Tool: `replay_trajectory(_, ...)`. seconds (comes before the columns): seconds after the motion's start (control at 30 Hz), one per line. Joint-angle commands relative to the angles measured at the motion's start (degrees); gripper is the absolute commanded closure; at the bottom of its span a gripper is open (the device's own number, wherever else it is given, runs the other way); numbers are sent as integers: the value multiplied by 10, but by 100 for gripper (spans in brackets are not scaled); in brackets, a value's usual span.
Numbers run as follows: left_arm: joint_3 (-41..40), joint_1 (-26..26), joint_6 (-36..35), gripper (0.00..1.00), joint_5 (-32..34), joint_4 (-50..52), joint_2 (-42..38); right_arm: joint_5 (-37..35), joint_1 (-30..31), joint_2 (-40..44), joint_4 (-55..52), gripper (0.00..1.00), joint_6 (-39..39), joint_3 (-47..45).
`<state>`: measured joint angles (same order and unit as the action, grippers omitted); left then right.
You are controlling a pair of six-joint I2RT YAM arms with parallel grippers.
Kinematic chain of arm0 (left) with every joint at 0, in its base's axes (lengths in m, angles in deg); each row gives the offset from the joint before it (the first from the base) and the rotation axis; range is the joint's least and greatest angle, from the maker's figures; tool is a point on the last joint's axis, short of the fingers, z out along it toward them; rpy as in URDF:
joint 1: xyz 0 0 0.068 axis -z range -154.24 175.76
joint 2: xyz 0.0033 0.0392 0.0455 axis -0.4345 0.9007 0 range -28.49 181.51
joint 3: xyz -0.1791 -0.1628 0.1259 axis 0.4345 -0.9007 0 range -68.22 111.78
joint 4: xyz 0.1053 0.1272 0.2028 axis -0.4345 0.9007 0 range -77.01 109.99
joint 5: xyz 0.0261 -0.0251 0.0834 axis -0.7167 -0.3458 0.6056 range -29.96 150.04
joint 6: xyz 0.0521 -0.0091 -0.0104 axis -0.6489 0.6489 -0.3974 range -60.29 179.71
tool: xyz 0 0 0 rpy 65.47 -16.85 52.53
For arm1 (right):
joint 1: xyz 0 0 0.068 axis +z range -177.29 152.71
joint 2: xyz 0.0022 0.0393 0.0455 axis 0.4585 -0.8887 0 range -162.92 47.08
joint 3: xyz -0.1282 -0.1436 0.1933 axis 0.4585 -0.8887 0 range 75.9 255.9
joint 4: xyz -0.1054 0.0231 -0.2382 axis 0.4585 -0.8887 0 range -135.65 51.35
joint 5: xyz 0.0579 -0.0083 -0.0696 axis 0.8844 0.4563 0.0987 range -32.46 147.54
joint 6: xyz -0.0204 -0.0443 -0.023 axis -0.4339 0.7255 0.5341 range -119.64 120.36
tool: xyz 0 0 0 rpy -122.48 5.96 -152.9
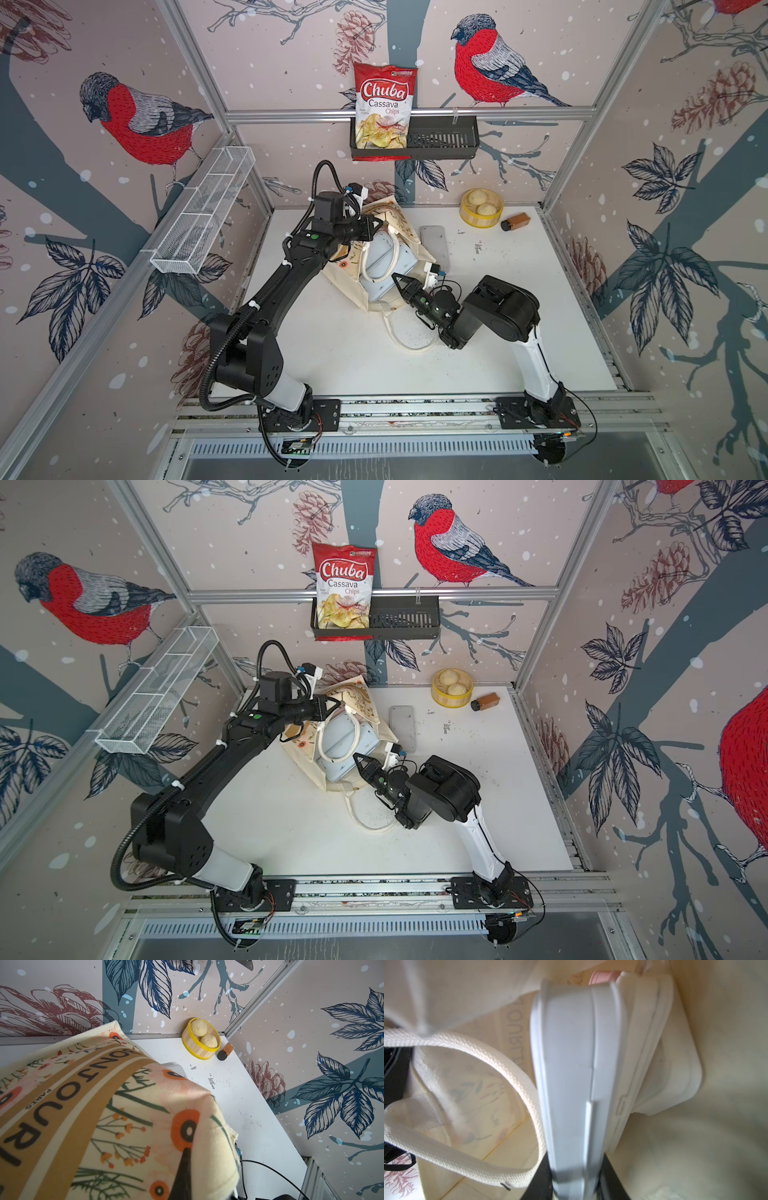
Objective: Take out the pencil case from the canvas bag
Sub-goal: Pick up the pencil case from the canvas bag.
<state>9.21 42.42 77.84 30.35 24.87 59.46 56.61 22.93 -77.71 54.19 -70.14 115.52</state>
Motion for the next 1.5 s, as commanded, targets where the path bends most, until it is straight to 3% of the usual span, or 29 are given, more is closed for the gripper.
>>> replay_trajectory(0.0,1,0,3,100,-15,-41,-5,-4,-2,21,41,74,-3,-14)
replay_trajectory(0.03,0,0,3,100,-15,-41,-6,-2,-3,33,32,79,-2,-19)
replay_trajectory(0.2,0,0,3,100,-15,-41,-8,6,-4,110,-94,87,13,-28)
replay_trajectory(0.37,-3,0,13,100,-27,-52,-17,12,-7,176,-222,90,59,-13)
replay_trajectory(0.57,2,1,54,100,-99,-74,-19,16,-10,247,-436,96,119,46)
replay_trajectory(0.77,27,1,183,100,-205,-140,-24,39,-26,327,-763,96,202,167)
replay_trajectory(0.97,46,-13,273,100,-220,-137,-51,104,-66,376,-992,98,252,273)
replay_trajectory(1.23,-47,-33,405,100,-259,-246,-97,138,-82,321,-1343,100,361,538)
replay_trajectory(1.47,-126,-48,471,100,-279,-359,-102,59,-37,167,-1609,100,432,815)
